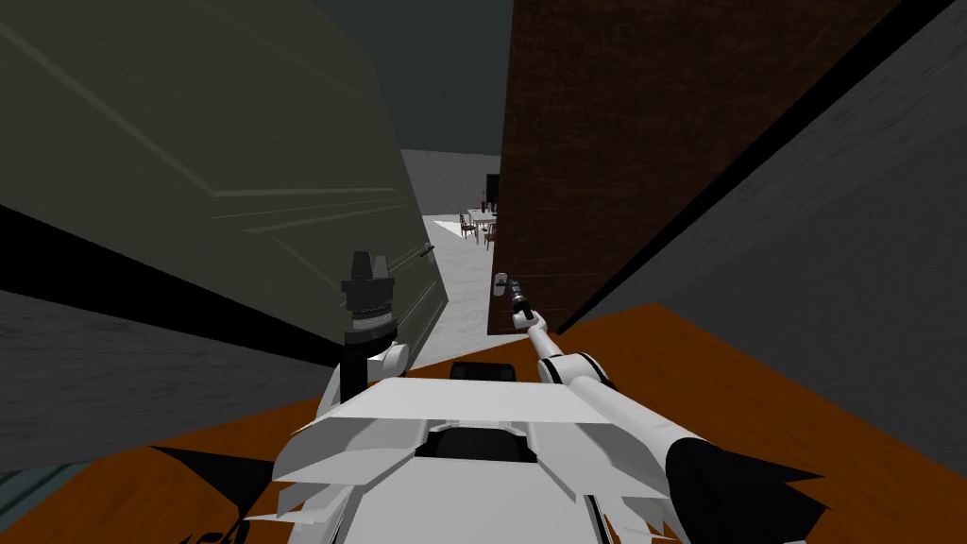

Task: Push the door open

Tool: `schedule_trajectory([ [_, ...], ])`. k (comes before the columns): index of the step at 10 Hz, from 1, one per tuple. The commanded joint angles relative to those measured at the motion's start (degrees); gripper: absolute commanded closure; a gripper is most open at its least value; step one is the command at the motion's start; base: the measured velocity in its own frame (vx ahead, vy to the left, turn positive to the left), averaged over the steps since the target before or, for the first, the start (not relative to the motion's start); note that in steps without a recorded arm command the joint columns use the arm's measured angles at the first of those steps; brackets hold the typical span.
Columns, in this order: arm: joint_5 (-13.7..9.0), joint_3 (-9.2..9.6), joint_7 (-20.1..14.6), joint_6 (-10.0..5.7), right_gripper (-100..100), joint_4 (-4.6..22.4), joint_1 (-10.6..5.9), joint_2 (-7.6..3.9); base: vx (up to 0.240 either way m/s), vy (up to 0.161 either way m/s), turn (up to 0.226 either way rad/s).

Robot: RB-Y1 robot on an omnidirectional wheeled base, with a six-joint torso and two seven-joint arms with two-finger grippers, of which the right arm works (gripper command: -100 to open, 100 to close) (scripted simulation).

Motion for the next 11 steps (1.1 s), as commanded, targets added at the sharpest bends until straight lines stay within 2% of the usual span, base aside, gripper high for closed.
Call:
schedule_trajectory([
  [1,-0.3,-1.20,0.5,-1.26,100,1.6,-0.98,-0.79,0.136,0.095,-0.050],
  [2,-0.7,-2.27,0.8,-1.24,100,1.7,-0.85,-1.27,0.137,0.111,-0.065],
  [3,-0.7,-2.27,0.8,-1.24,100,1.7,-0.85,-1.27,0.127,0.108,-0.048],
  [7,-1.7,-5.21,1.8,-1.19,100,2.0,-0.48,-2.51,0.159,0.148,-0.084],
  [10,-1.8,-5.57,1.9,-1.19,100,2.0,-0.44,-2.66,0.094,0.077,-0.027],
  [11,-2.3,-6.98,2.4,-1.17,100,2.1,-0.27,-3.22,0.113,0.116,-0.075],
])
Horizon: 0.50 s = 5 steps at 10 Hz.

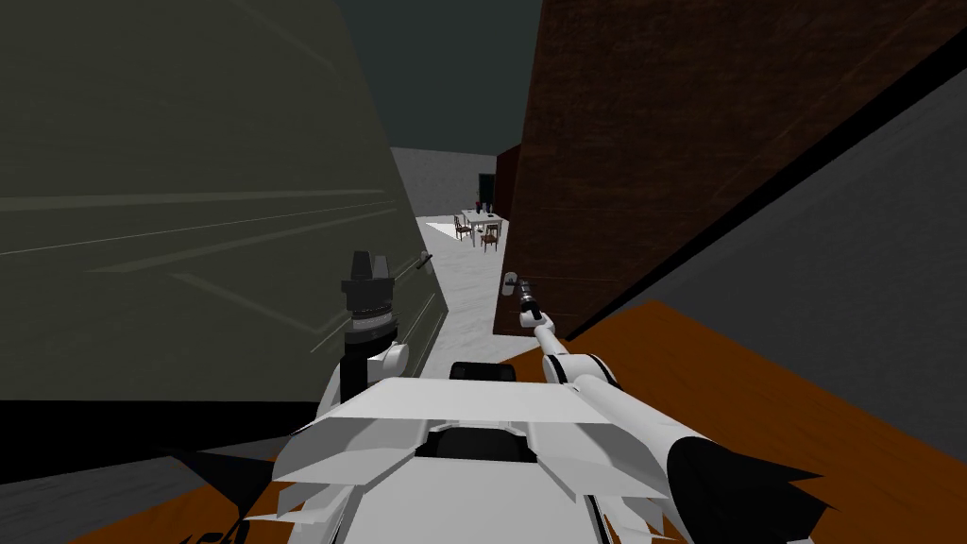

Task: Push the door open

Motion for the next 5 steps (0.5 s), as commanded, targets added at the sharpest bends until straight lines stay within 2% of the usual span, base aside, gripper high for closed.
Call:
schedule_trajectory([
  [1,-0.4,-1.27,0.2,-0.03,100,-0.1,0.20,-1.19,0.164,0.161,-0.118],
  [3,-0.9,-2.55,0.7,-0.01,100,0.0,0.36,-1.69,0.160,0.158,-0.074],
  [5,-1.1,-3.40,1.0,0.00,100,0.1,0.46,-2.02,0.157,0.121,-0.061],
])
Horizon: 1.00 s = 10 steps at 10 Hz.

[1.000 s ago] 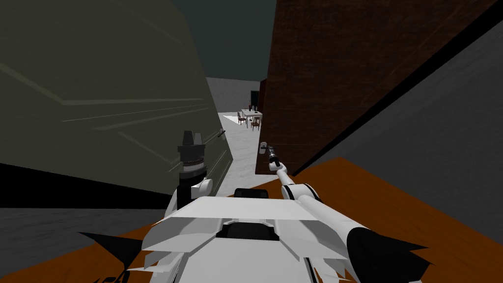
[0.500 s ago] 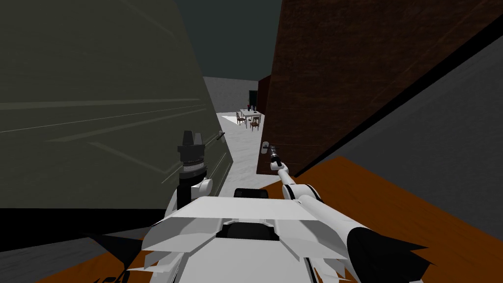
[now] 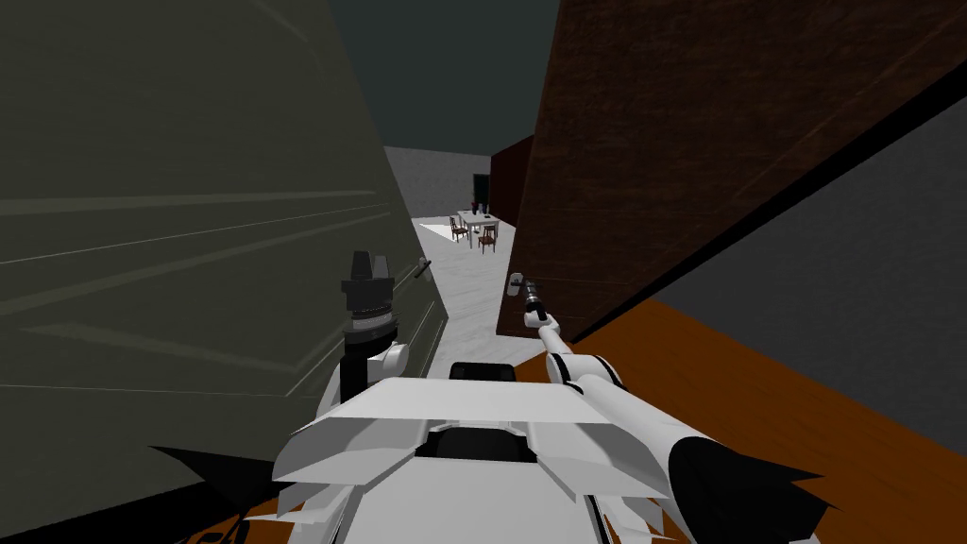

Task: Push the door open

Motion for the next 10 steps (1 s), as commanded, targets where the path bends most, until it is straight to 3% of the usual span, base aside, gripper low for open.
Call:
schedule_trajectory([
  [1,-0.3,-0.91,0.4,0.30,100,-1.0,0.43,-0.55,0.166,0.133,-0.057],
  [6,-0.8,-2.37,0.8,0.23,100,0.0,0.34,-1.28,0.136,0.103,-0.056],
  [10,-1.2,-5.11,5.1,-0.15,100,0.1,-0.68,1.51,0.173,0.023,-0.130],
])
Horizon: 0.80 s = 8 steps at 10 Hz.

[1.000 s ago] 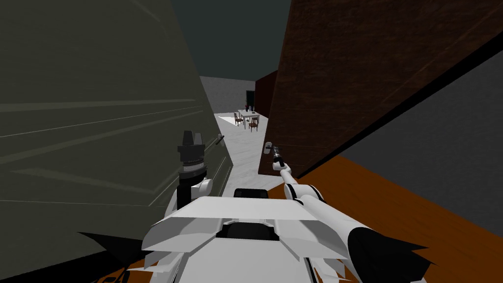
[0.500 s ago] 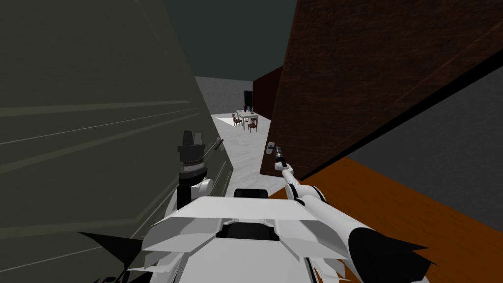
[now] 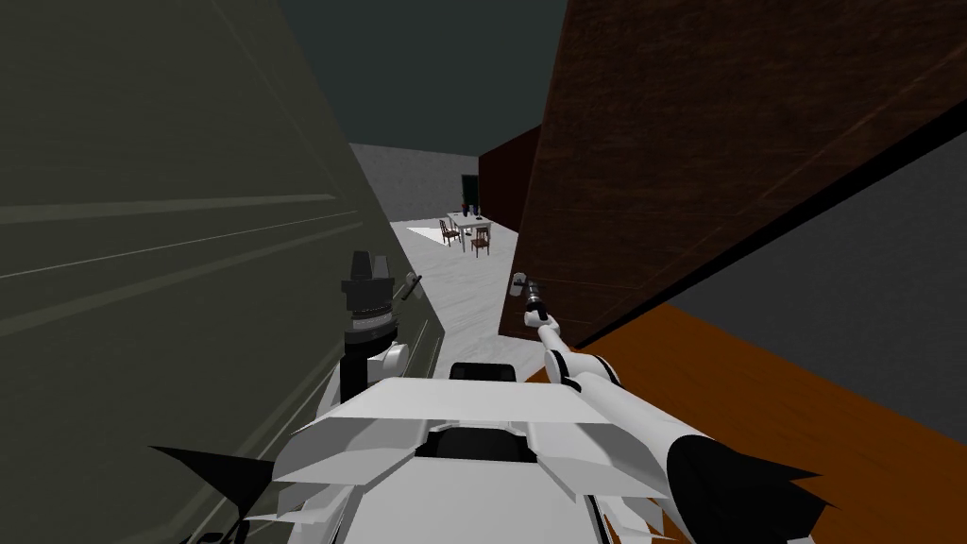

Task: Push the door open

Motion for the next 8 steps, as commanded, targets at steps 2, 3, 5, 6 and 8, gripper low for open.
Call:
schedule_trajectory([
  [2,0.0,-0.39,0.8,0.42,100,-1.8,0.45,0.47,0.074,-0.002,-0.002],
  [3,-0.1,-1.30,2.3,0.34,100,-1.8,0.13,1.56,0.066,-0.007,-0.116],
  [5,-0.3,-2.72,4.7,0.21,100,-1.7,-0.37,3.31,0.132,0.036,-0.155],
  [6,-0.4,-3.66,6.2,0.13,100,-1.7,-0.71,4.49,0.161,0.048,-0.160],
  [8,-0.6,-4.95,8.4,0.02,100,-1.7,-1.16,6.15,0.150,0.018,-0.131],
])
